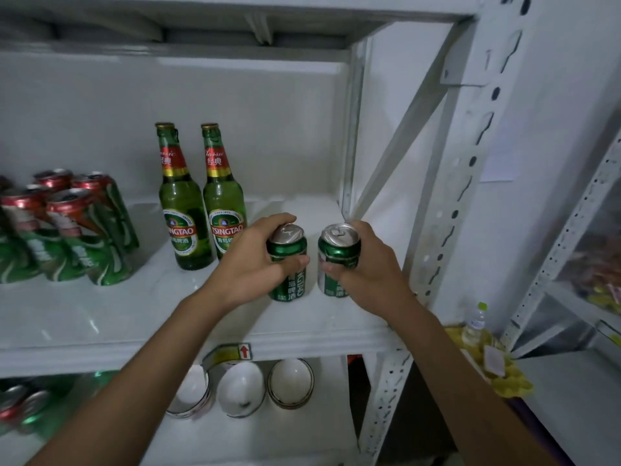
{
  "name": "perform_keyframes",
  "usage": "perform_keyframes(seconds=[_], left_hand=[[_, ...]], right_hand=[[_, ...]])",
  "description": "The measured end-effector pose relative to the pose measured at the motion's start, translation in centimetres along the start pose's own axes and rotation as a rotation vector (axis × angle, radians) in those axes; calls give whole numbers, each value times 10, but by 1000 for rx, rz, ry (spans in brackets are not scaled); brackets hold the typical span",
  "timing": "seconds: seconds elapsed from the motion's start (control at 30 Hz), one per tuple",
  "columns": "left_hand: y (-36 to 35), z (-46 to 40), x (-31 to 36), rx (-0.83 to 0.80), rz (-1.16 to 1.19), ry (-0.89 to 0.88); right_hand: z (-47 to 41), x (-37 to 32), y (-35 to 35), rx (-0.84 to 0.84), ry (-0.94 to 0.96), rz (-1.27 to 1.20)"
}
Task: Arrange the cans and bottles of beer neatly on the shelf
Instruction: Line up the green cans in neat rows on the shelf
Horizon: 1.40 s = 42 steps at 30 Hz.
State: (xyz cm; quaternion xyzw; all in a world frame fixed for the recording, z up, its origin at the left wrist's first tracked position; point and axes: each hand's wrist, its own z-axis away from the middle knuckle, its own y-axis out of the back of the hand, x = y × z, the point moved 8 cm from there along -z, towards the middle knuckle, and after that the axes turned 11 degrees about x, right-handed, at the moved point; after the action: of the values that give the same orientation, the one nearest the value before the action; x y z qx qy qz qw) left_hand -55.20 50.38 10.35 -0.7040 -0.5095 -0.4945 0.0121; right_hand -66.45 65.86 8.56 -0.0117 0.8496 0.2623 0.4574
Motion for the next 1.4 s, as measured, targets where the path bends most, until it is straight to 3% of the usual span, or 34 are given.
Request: perform_keyframes(seconds=[0.2,0.57,1.07,1.4], left_hand=[[-4,14,3,38,21,60],[-9,7,-20,-130,155,137],[-36,-3,-25,-311,349,216],[-24,0,-16,-335,166,115]], right_hand=[[16,3,0,-41,44,-45],[0,25,-14,-58,-33,-25],[-5,22,-25,-217,-21,-23],[-2,19,-21,-181,-42,-160]])
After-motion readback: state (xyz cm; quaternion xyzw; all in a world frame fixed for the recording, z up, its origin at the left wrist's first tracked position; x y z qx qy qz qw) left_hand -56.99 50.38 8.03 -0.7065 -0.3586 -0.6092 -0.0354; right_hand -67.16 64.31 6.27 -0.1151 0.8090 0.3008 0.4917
